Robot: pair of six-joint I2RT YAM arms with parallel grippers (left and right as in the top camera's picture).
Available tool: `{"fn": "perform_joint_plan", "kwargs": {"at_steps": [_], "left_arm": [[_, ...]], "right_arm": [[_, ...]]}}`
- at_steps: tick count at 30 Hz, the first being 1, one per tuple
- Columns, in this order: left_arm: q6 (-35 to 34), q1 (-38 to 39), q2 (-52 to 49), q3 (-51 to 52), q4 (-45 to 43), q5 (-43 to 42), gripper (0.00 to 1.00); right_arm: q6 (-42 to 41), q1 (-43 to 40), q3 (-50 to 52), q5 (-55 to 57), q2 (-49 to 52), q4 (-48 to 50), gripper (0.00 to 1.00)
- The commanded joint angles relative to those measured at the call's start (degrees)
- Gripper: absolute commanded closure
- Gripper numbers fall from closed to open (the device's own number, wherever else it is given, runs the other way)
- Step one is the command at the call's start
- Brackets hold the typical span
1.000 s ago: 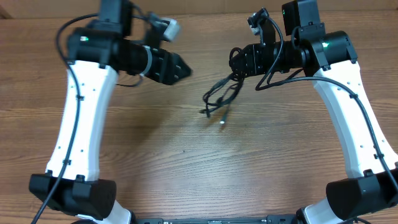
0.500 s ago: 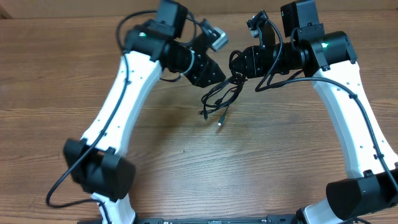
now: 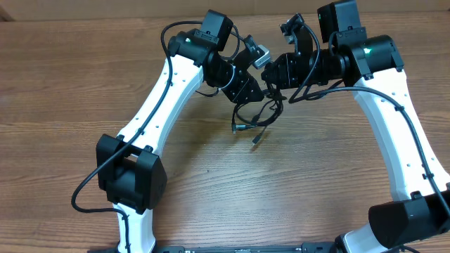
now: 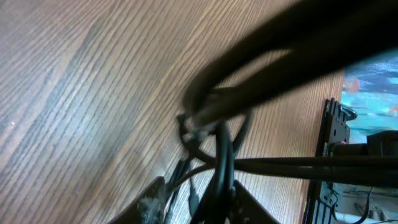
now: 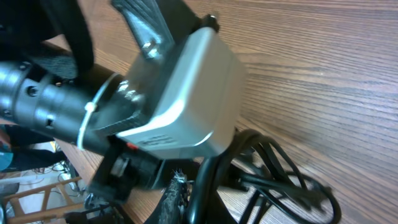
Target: Untangle cables
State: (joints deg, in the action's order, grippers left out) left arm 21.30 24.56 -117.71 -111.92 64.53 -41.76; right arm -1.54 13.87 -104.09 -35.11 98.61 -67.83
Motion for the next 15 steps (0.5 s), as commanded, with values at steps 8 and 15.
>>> {"fn": "perform_joint_plan", "kwargs": {"at_steps": [8,15], "left_arm": [[-3.5,-3.98,-1.03,-0.74,1.16,-0.24,0.96],[-13.14,-12.5,0.52,-0.74,2.16,0.31,0.96]], "right_arm": [[-5.57,-2.56,-1.31,-1.25,-0.92,0.22,0.96],[-12.39,-10.32,-1.31,-16.72,-0.94,6.12,0.96]]}}
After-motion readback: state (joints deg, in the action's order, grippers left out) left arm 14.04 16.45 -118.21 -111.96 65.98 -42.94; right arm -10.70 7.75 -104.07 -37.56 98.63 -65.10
